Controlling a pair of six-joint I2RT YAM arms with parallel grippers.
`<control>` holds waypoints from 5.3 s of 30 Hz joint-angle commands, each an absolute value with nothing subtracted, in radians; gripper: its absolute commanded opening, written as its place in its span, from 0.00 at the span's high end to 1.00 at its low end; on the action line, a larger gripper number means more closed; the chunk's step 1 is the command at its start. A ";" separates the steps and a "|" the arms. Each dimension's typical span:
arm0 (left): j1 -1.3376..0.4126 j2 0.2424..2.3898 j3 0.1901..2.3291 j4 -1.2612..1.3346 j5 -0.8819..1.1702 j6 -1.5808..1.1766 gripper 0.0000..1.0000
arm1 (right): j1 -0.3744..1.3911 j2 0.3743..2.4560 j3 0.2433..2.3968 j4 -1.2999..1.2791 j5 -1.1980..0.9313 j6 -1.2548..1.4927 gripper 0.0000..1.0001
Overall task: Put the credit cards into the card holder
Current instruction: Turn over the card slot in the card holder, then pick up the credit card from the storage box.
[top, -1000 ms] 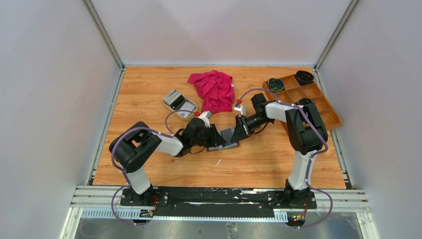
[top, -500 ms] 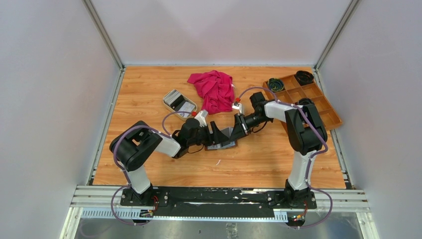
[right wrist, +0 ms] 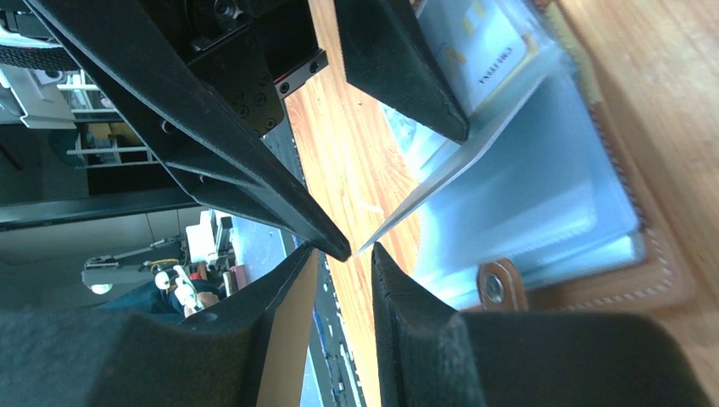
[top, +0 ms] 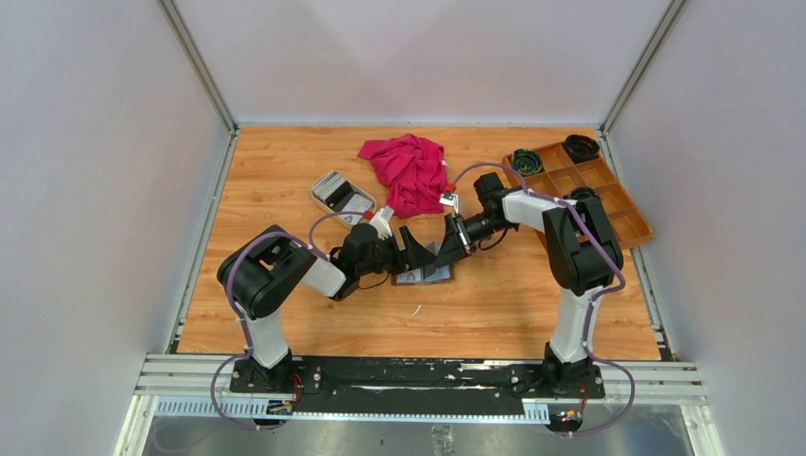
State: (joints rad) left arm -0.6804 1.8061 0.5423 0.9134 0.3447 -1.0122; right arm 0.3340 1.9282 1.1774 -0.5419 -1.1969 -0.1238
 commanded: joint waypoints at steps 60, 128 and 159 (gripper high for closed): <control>-0.617 1.612 0.454 0.667 0.173 -0.944 0.52 | 0.385 2.033 1.235 -0.514 -0.895 -0.121 0.71; -0.240 2.057 1.576 -0.464 -0.201 0.454 0.17 | 0.348 1.612 1.257 -0.762 -1.067 -0.735 0.53; -0.239 1.974 1.599 -0.508 -0.231 0.408 0.40 | 0.348 1.630 1.268 -0.793 -1.086 -0.752 0.54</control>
